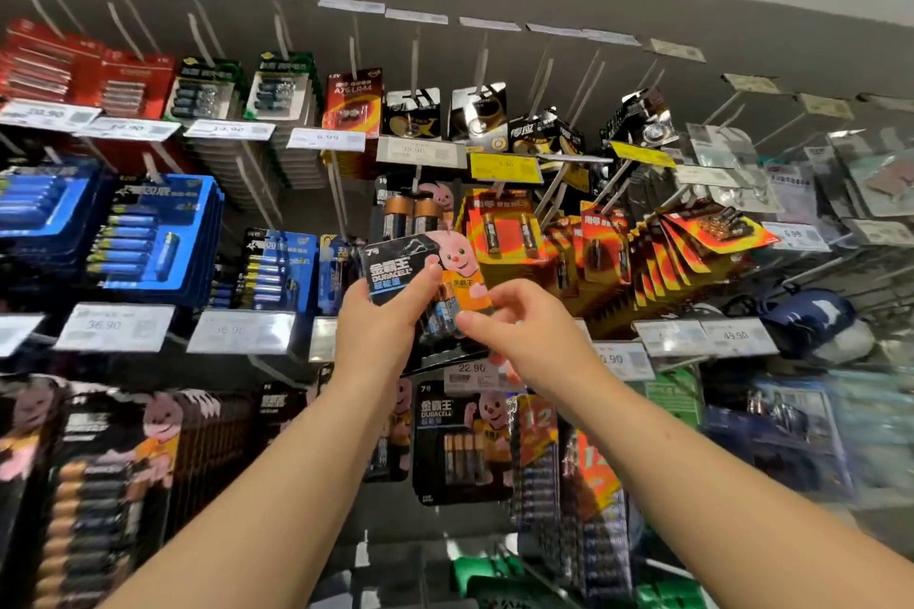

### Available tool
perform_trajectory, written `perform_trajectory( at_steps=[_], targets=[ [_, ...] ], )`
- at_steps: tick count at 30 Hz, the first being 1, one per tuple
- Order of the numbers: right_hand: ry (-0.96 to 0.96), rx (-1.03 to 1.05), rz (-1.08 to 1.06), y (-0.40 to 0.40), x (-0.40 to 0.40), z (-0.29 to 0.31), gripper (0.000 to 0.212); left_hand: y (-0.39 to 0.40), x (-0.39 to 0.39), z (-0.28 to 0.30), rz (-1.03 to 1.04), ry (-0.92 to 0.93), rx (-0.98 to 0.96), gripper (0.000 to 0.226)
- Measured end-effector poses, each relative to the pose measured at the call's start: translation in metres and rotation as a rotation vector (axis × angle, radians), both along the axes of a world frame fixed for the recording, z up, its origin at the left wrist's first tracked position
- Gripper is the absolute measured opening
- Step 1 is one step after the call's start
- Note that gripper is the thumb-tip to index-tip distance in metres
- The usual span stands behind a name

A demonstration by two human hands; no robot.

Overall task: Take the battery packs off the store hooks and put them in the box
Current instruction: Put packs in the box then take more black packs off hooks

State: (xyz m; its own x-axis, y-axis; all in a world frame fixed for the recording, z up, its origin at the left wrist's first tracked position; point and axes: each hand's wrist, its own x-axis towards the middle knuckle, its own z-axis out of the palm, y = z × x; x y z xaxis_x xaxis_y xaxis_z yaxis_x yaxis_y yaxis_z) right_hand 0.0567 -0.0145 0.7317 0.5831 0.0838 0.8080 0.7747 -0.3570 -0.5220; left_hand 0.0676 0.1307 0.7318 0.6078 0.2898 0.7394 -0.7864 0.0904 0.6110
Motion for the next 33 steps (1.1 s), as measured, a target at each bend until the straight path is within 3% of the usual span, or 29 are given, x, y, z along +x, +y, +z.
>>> perform_trajectory(
  at_steps=[8,12,16,22,27,33],
  targets=[
    [0.081,0.100,0.123,0.016,-0.015,-0.050,0.031,0.012,-0.016,-0.042,0.039,-0.009,0.078,0.031],
    [0.188,0.152,0.188,0.029,-0.015,-0.087,0.020,0.024,-0.021,-0.080,-0.016,0.069,0.158,0.044],
    [0.264,0.191,0.206,0.037,-0.010,-0.117,0.020,0.037,-0.019,-0.123,-0.040,0.158,0.143,0.019],
    [0.350,0.169,0.141,0.045,0.000,-0.152,0.026,0.049,-0.014,-0.167,-0.018,0.233,0.095,0.027],
    [0.328,0.259,0.069,0.039,0.014,-0.154,0.010,0.046,-0.011,-0.177,-0.007,0.267,0.097,0.044],
    [0.328,0.474,0.124,0.022,0.027,-0.138,0.026,0.057,-0.004,-0.172,0.042,0.242,0.094,0.058]
  ],
)
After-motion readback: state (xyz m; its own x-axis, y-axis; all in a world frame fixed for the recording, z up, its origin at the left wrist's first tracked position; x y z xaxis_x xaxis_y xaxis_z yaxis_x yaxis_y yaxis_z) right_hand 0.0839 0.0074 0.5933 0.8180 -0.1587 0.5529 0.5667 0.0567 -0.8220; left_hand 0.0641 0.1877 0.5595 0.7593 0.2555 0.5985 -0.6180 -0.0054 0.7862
